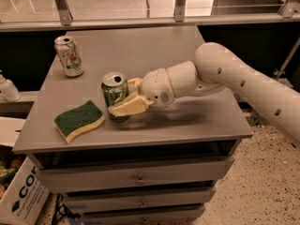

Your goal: Move green can near sponge

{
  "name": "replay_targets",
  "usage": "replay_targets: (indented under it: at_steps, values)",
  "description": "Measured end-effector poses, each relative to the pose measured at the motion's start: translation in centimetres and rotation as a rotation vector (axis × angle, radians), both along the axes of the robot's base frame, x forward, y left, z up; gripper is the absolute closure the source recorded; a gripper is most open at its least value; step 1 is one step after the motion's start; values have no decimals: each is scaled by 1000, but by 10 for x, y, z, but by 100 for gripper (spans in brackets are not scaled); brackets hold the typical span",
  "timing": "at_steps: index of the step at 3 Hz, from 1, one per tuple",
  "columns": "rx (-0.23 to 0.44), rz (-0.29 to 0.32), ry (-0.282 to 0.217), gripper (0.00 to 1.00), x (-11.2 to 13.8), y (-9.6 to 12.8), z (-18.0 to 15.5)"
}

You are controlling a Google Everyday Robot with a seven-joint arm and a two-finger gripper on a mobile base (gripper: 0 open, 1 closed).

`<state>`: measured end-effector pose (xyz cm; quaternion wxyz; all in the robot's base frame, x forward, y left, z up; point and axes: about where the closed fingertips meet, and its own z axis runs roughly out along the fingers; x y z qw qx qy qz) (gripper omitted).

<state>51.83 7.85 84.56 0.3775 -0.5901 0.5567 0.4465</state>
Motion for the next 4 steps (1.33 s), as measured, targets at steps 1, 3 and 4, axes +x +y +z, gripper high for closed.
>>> replay_targets:
  at_steps: [1,3,4]
  values:
    - [0,0,0,59,0,0,0]
    - [2,29,14,11,-4,4,-6]
    - [10,77,36,0,-12,11,-16]
